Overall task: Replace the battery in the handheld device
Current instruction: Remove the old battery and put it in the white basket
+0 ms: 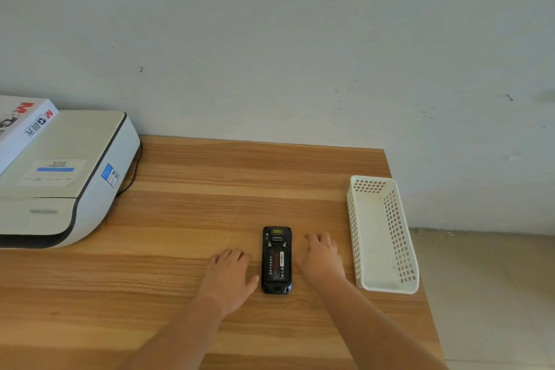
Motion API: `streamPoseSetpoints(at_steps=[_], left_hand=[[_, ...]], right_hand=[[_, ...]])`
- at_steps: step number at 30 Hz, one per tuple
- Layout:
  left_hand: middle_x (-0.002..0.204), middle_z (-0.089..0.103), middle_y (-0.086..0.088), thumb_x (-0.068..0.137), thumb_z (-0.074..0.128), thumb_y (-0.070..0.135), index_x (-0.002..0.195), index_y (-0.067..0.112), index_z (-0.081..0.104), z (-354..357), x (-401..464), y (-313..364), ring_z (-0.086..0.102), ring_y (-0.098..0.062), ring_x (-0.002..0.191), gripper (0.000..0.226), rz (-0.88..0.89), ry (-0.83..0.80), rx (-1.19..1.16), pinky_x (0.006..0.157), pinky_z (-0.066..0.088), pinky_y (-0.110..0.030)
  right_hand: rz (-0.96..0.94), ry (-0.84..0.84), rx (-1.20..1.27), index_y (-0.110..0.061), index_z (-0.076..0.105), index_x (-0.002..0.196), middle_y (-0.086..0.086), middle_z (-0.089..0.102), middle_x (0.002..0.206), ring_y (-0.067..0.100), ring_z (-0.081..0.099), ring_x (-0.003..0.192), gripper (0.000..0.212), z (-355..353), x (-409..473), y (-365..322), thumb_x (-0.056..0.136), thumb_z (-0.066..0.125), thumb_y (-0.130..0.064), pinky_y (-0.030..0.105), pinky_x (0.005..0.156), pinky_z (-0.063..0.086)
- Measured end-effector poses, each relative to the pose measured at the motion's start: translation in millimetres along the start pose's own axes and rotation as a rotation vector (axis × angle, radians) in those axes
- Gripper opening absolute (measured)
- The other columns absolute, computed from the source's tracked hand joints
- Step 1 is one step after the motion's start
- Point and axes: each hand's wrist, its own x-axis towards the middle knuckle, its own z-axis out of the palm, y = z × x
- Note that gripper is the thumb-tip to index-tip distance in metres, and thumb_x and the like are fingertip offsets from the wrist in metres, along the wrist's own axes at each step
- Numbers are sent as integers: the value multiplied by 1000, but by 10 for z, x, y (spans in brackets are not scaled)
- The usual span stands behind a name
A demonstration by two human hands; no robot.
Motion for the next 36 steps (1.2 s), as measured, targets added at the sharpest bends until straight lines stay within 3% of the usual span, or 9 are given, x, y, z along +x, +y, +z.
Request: streamPoseSetpoints(at_steps=[8, 18, 23, 36], left_hand=[[143, 44, 5, 96, 43, 51, 143, 26, 40, 14, -16, -42, 35, -16, 134, 53, 18, 20, -13, 115, 26, -40], [141, 44, 5, 91, 51, 56, 142, 24, 41, 84, 49, -21, 34, -17, 134, 61, 74, -7, 10, 115, 25, -42], [140, 43, 5, 86, 49, 65, 142, 26, 41, 130, 127, 30, 32, -18, 134, 69, 84, -12, 35, 114, 24, -41], [136, 45, 5, 82, 50, 69, 137, 26, 43, 275, 214, 69, 33, -20, 131, 70, 67, 12, 72, 112, 24, -41]], right_hand=[[-302, -156, -88, -23, 39, 144, 0, 31, 148, 22, 32, 133, 57, 267, -102, -204, 91, 60, -34, 38, 106, 38], [-419, -140, -211, -19, 34, 147, 2, 25, 152, 24, 26, 136, 60, 308, -107, -170, 93, 58, -29, 36, 99, 46], [-513, -158, -339, -14, 33, 147, 7, 23, 154, 27, 25, 138, 62, 275, -60, -167, 93, 58, -33, 42, 103, 42], [-609, -147, -473, -4, 45, 136, 12, 45, 136, 28, 40, 123, 58, 258, 11, -206, 91, 57, -38, 42, 92, 48]])
